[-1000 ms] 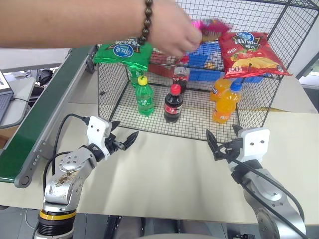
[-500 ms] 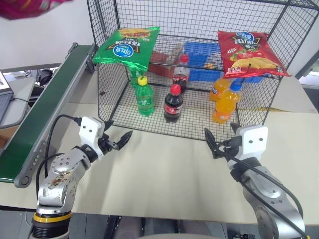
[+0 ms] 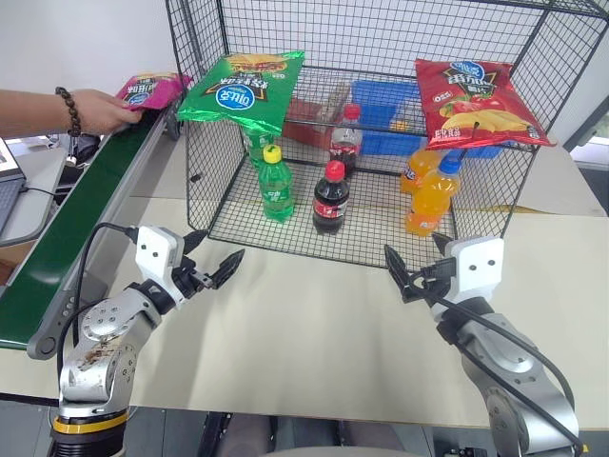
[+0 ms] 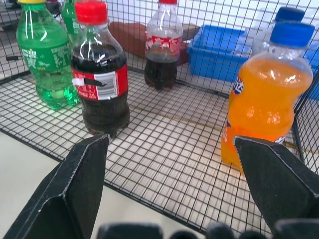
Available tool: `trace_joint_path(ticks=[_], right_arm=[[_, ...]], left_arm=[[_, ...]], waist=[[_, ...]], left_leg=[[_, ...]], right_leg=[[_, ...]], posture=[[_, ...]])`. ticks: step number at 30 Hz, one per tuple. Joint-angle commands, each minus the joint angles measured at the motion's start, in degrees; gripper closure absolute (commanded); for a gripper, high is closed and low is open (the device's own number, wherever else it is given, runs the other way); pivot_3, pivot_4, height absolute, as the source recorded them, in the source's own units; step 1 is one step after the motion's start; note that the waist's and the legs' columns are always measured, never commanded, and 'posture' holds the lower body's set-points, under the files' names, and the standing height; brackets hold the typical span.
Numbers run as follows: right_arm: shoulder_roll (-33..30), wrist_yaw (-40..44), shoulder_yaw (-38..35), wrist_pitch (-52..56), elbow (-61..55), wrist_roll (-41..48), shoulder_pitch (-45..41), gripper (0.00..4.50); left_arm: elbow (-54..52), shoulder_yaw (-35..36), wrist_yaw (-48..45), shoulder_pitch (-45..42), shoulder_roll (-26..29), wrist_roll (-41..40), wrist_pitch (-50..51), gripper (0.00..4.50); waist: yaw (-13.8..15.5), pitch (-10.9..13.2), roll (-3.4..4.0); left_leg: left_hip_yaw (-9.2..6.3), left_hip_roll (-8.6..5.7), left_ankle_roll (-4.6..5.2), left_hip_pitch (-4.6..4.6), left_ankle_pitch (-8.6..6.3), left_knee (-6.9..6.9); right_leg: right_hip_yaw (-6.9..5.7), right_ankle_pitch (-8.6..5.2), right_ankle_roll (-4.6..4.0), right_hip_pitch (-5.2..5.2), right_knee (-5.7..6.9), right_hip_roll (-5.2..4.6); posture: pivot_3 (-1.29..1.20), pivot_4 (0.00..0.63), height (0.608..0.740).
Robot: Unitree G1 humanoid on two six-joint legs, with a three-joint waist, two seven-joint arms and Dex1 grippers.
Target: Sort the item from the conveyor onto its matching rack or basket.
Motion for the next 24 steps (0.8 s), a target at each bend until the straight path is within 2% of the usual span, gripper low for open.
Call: trace_joint_path(ticks=[1, 6, 10, 16, 19, 24], right_arm=[[0.2, 0.3, -0.1, -2.2, -1.4, -0.5, 0.5, 0.1], [-1.9, 4.2, -0.6, -1.4, -1.2, 2.1, -0.7, 0.1], [-6.5, 11.8, -2.3, 3.0, -0.8, 9.4, -6.9, 0.1], [-13.6, 22.7, -5.1, 13.3, 5.7, 27.3, -28.9, 0.1], [-14.9, 25.2, -4.1, 16.5, 10.1, 32.1, -38.5, 0.1], [-15.0, 29.7, -0.3, 19.7, 18.4, 36.9, -54.6, 0.1]], left_arm=[[0.4, 1.6, 0.2, 0.3, 0.9, 0.5, -2.1, 0.0], [0.6, 4.1, 2.0, -0.3, 1.1, -1.5, -0.1, 0.0], [-0.7, 8.8, 1.9, -1.4, 2.7, -8.5, 5.8, 0.0], [7.3, 25.8, 6.7, -6.4, 8.0, -21.2, 14.7, 0.0], [11.7, 32.0, 10.3, -8.3, 10.2, -26.1, 19.2, 0.0], [22.0, 43.9, 23.7, -13.4, 14.3, -37.0, 31.4, 0.0]], waist=[[0.0, 0.0, 0.0], [0.0, 0.0, 0.0], [-0.3, 0.0, -0.01], [-0.5, 0.0, -0.08], [-0.7, 0.1, -0.07], [-0.1, 0.1, -0.18]], left_leg=[[0.0, 0.0, 0.0, 0.0, 0.0, 0.0], [0.0, 0.01, 0.0, 0.0, 0.0, 0.0], [0.01, 0.02, 0.0, 0.03, 0.0, 0.01], [-0.01, 0.04, 0.02, 0.11, -0.01, 0.03], [-0.05, 0.05, 0.03, 0.13, -0.01, -0.01], [-0.19, 0.04, 0.05, 0.05, -0.02, 0.06]], right_leg=[[0.0, 0.0, 0.0, 0.0, 0.0, 0.0], [0.0, 0.0, 0.0, 0.0, 0.0, 0.0], [0.0, 0.0, 0.0, 0.0, 0.01, 0.02], [-0.05, 0.0, 0.0, 0.02, 0.09, 0.06], [-0.09, 0.0, -0.01, 0.0, 0.1, 0.05], [-0.25, 0.01, -0.01, -0.05, 0.2, -0.03]], posture=[[0.0, 0.15, 0.74], [0.0, 0.15, 0.74], [0.0, 0.15, 0.74], [0.0, 0.15, 0.74], [0.0, 0.15, 0.74], [0.0, 0.15, 0.74]])
